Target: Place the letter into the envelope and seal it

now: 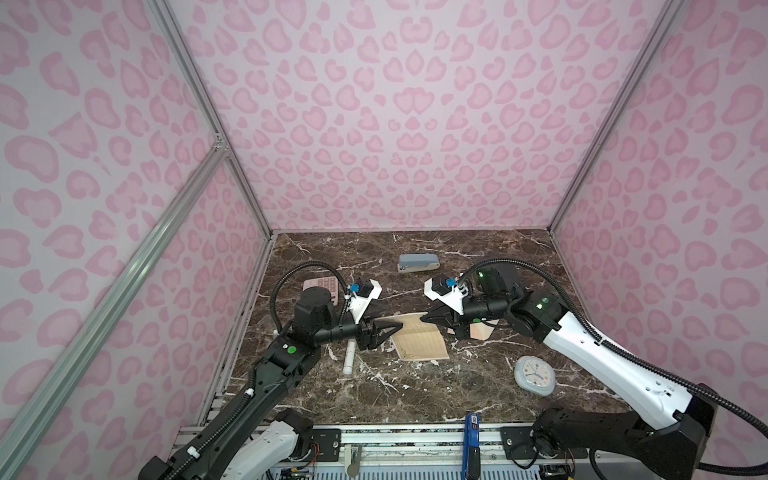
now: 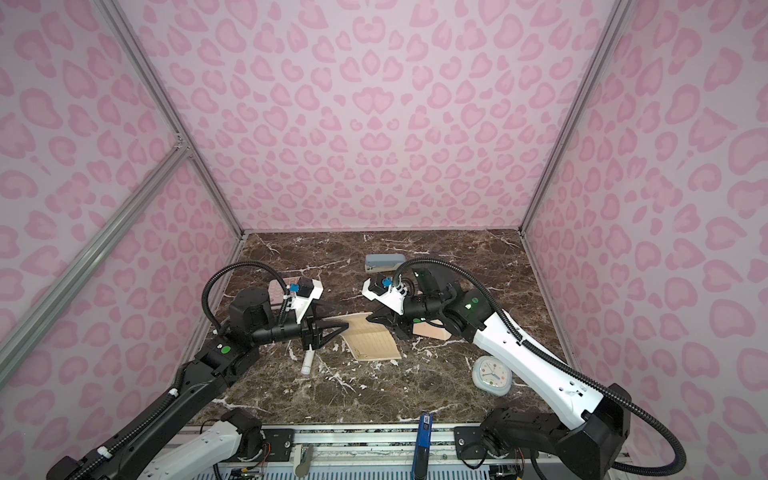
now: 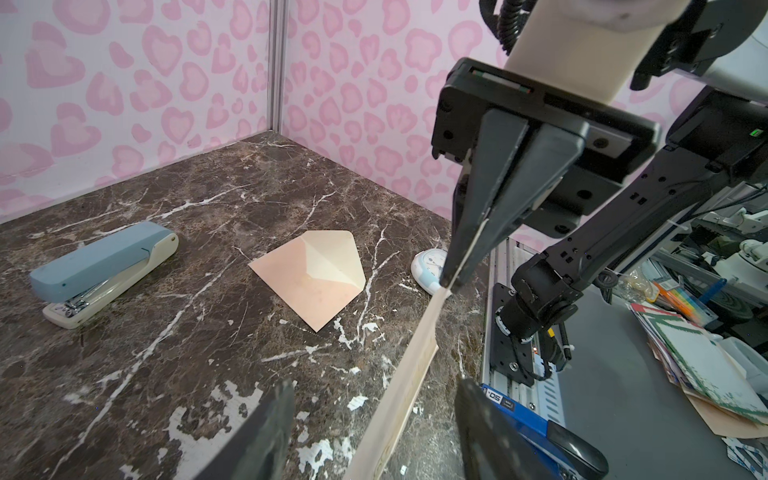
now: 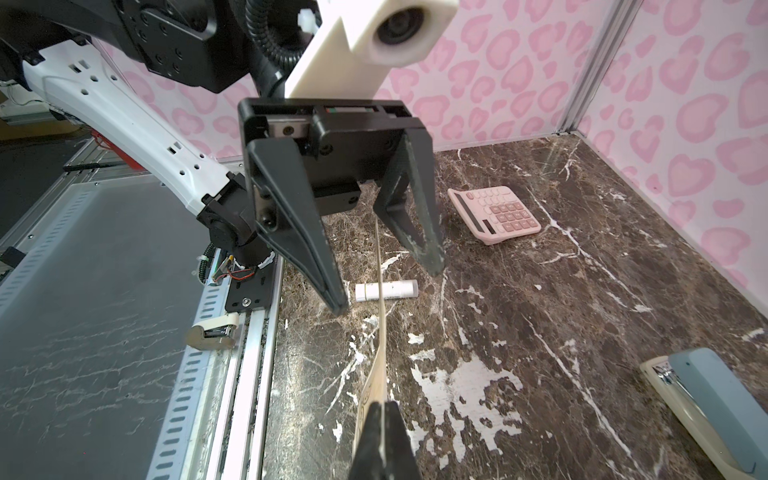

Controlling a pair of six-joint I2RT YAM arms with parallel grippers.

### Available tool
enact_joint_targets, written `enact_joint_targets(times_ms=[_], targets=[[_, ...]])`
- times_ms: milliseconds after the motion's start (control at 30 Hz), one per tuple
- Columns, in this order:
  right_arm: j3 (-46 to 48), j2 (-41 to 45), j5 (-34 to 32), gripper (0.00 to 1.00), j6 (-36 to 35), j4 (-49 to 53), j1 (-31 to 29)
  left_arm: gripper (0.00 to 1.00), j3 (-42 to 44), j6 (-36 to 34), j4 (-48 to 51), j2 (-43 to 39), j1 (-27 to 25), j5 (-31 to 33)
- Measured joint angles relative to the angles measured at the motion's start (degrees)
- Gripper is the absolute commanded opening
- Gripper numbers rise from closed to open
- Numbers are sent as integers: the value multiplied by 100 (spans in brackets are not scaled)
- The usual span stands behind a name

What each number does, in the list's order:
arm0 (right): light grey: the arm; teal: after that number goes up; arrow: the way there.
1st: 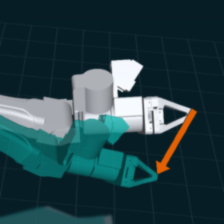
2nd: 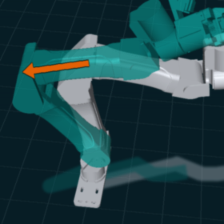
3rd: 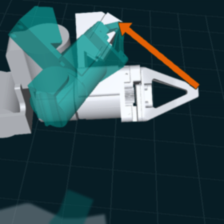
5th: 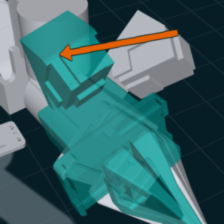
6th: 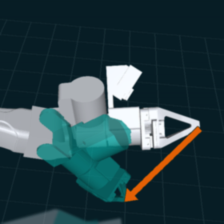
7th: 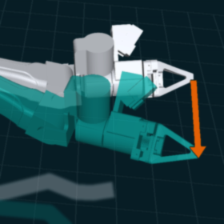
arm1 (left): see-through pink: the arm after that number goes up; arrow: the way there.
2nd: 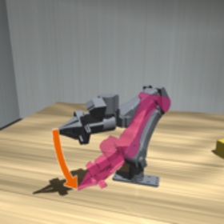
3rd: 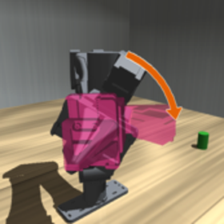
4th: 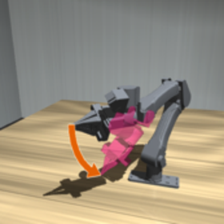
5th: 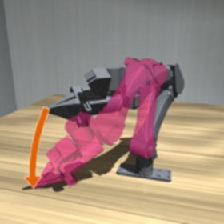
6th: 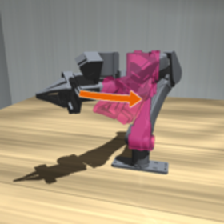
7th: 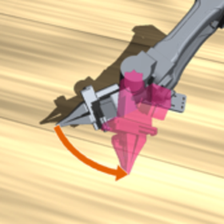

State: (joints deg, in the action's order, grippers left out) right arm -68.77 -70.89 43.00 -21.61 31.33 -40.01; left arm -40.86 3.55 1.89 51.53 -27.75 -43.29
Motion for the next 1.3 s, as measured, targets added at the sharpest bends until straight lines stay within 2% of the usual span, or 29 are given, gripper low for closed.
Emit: enact_joint_targets(times_ms=[533,767,833,867,1033,1100,1233,1300], targets=[[50,-22,-94,0,0,-22,0,37,-63,-120,258,140,-46,-35],[70,-26,-94,0,0,-35,0,20,-81,-164,271,138,-50,-35],[87,-26,-96,0,0,-39,0,6,-81,-166,273,138,-50,-35],[94,-26,-96,0,0,-44,0,4,-81,-168,273,138,-55,-35],[168,-13,-101,1,33,-205,0,5,-83,-205,280,35,-85,31],[212,11,-105,26,105,-304,0,5,-83,-212,293,-26,-90,109],[275,101,-334,51,162,-387,11,5,-116,-221,310,-125,-96,365],[328,203,-595,56,313,-518,66,4,-170,-197,350,-181,-96,592]])
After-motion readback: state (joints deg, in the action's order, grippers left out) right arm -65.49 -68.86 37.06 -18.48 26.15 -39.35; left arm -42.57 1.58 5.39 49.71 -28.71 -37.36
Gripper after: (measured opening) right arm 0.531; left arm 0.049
